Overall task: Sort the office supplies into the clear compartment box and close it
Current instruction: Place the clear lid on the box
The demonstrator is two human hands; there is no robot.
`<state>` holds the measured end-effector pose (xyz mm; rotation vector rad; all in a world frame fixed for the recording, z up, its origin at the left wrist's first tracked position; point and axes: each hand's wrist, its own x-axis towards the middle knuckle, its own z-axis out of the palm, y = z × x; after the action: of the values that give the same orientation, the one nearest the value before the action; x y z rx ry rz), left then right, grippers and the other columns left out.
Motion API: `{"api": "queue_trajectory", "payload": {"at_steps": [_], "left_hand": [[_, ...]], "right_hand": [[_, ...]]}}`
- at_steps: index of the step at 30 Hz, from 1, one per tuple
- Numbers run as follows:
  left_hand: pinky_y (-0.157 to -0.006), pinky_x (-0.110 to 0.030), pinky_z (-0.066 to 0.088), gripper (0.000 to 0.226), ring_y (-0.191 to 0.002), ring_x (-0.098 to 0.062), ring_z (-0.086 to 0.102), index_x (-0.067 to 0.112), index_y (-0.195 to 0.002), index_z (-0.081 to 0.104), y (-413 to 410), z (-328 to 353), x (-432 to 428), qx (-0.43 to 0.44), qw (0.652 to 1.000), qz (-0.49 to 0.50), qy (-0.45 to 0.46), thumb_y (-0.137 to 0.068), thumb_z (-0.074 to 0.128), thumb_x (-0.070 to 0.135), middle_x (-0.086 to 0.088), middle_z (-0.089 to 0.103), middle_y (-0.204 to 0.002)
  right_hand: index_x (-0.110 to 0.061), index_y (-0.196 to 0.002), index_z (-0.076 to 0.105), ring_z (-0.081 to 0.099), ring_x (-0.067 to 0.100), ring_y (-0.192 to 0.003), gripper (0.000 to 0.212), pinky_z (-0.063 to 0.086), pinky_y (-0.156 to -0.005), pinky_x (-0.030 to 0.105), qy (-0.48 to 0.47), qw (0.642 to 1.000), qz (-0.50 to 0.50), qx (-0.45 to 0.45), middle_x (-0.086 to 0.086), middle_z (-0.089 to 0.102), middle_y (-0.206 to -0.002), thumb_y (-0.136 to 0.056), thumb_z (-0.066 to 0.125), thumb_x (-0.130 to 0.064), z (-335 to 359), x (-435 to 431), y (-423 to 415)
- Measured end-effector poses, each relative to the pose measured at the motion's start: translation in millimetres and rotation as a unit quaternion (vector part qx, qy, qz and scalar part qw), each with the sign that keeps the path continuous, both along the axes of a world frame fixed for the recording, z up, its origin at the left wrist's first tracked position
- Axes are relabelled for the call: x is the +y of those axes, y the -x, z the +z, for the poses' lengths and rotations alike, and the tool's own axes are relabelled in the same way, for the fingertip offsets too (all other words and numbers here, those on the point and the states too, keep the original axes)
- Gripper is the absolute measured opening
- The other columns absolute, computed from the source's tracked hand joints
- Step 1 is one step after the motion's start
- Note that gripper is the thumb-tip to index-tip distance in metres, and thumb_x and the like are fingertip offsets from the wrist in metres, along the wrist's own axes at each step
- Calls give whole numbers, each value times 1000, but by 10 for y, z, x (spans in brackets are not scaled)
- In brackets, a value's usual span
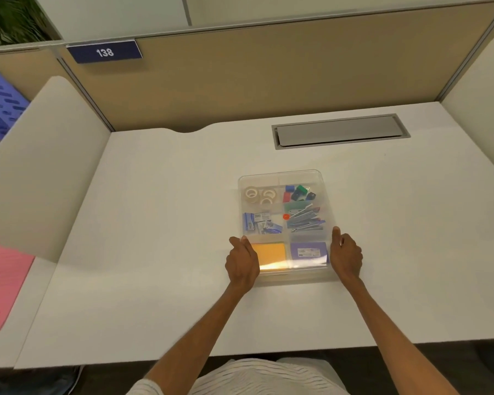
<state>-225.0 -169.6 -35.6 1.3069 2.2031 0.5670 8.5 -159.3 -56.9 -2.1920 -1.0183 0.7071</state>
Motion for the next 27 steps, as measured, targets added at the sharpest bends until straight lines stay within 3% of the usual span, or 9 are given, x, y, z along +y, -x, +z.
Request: {"api": "queue_trajectory", "payload": {"at_steps": [3, 7, 10, 14, 16, 18, 23, 27], "left_hand": [[-72, -36, 48, 42, -86, -31, 66, 9, -106, 45, 20, -17, 2, -18, 1000, -7, 8, -105, 19, 42, -13, 68, -99], [-86, -40, 50, 56, -96, -32, 66, 9, -108, 56, 94, -23, 50, -31, 999, -25, 30, -104, 15, 46, -13, 68, -105], [-88, -41, 51, 56, -96, -31, 66, 9, -106, 59, 135, -29, 88, -8, 998, -42, 36, -105, 17, 45, -12, 69, -105], [-85, -40, 49, 42, -95, -34, 65, 8, -103, 55, 197, 26, 213, -4, 999, -35, 33, -103, 29, 41, -13, 68, -102], [-84, -40, 48, 39, -95, -34, 65, 7, -107, 52, 200, 90, 317, -18, 999, -31, 30, -103, 32, 40, -14, 68, -104], [-81, -38, 45, 44, -96, -34, 64, 7, -109, 51, 201, 146, 440, -47, 998, -26, 32, -104, 28, 44, -14, 67, -106], [-82, -37, 44, 49, -102, -35, 62, 5, -111, 49, 246, 196, 659, -75, 994, -61, 48, -104, 26, 47, -16, 65, -111], [-90, -46, 51, 48, -101, -37, 63, 4, -110, 49, 237, 209, 748, -77, 990, -102, 57, -105, 22, 44, -18, 65, -109]], "right_hand": [[-11, -65, 44, 53, 24, -67, 54, 35, -59, 29, -10, 1000, 20, 20, 6, 56, -68, -101, 31, -49, 29, -17, -11], [-9, -65, 43, 51, 20, -63, 54, 35, -56, 28, -6, 999, 35, 34, 5, 54, -65, -101, 33, -48, 59, -14, -21], [-10, -65, 45, 53, 22, -66, 55, 37, -57, 28, 10, 999, 41, 33, 6, 56, -68, -101, 31, -50, 55, -14, -44], [-10, -84, 56, 53, 23, -77, 53, 39, -72, 31, 62, 995, 73, 1, 3, 56, -82, -101, 28, -53, 121, 92, -126], [-9, -84, 55, 54, 25, -79, 54, 38, -73, 32, 66, 994, 85, 6, 5, 57, -82, -100, 30, -53, 179, 212, -138], [-5, -81, 56, 56, 28, -79, 57, 41, -71, 34, 52, 994, 86, 40, 11, 61, -84, -100, 33, -53, 263, 386, -117], [-2, -104, 65, 61, 29, -89, 53, 49, -84, 36, 24, 986, 80, 145, 17, 67, -105, -102, 36, -47, 381, 649, -92], [-3, -112, 65, 66, 36, -99, 51, 53, -95, 52, 4, 978, 101, 182, 18, 69, -110, -102, 36, -43, 312, 609, -108]]}}
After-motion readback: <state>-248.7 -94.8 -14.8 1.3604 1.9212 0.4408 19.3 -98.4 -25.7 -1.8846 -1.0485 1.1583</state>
